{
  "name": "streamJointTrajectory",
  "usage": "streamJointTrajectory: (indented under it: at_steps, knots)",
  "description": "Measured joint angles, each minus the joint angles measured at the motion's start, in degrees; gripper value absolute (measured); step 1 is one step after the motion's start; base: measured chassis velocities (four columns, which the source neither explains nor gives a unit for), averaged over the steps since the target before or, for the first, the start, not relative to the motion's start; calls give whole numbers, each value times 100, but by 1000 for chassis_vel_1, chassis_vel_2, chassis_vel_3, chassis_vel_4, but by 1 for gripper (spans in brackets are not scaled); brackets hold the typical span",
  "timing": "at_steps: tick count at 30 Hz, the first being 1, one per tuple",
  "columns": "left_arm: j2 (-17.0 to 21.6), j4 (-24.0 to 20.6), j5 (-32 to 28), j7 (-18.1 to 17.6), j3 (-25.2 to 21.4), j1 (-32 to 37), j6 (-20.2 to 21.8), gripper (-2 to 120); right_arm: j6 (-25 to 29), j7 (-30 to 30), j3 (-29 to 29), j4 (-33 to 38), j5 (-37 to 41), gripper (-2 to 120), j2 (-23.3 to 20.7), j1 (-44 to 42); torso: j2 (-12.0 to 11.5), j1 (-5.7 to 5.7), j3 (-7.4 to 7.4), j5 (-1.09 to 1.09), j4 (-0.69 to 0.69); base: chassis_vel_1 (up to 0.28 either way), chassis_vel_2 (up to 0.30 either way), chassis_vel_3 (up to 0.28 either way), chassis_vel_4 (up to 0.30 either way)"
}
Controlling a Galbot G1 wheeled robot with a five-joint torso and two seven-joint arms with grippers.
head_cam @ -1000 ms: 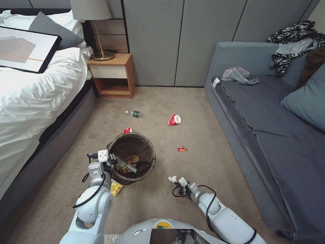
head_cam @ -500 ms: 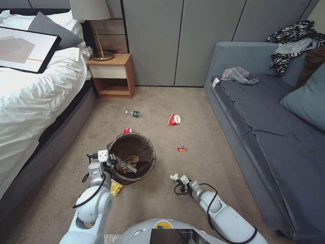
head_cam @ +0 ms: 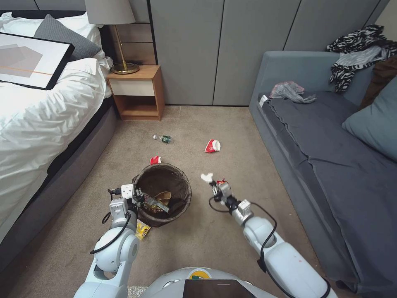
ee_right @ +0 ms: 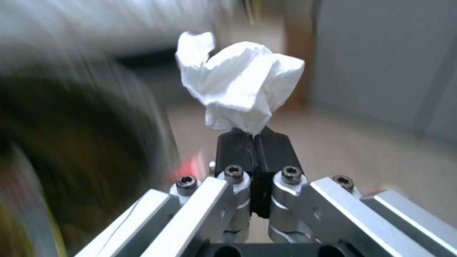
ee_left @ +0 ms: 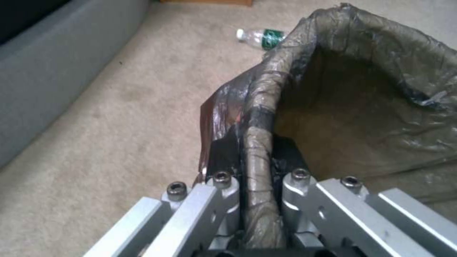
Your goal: Pick up the trash bin, then pick up the garbage from the floor and place it into the trash bin.
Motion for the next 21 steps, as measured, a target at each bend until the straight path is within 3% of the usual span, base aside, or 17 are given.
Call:
streamJointTrajectory:
  at_steps: [4,7,8,10,14,21]
  knots:
    - [13,-62,-184,-4,111,28,124,6,35,-328,-302,946,701,0,-292,392,0,0,-1,-2,0,0,0,0,0]
    - [22,-88,-245,-6,146,41,163,6,-80,-361,-605,1137,852,0,-450,579,0,0,0,1,0,0,0,0,0]
    - [23,-99,-266,-6,167,47,181,5,-187,-329,-945,1204,951,0,-581,741,0,0,0,1,0,0,0,0,0]
    - [14,-128,-295,-8,203,53,203,5,-332,-223,-1550,1127,1016,0,-712,975,0,0,0,2,0,0,0,0,0]
    - [-14,-151,-297,-7,244,65,214,5,-396,-138,-2020,801,983,0,-676,1120,0,0,0,1,0,0,0,0,0]
    - [-29,-169,-281,-11,269,74,220,5,-412,-93,-2252,477,880,0,-551,1166,0,0,0,2,0,0,0,0,0]
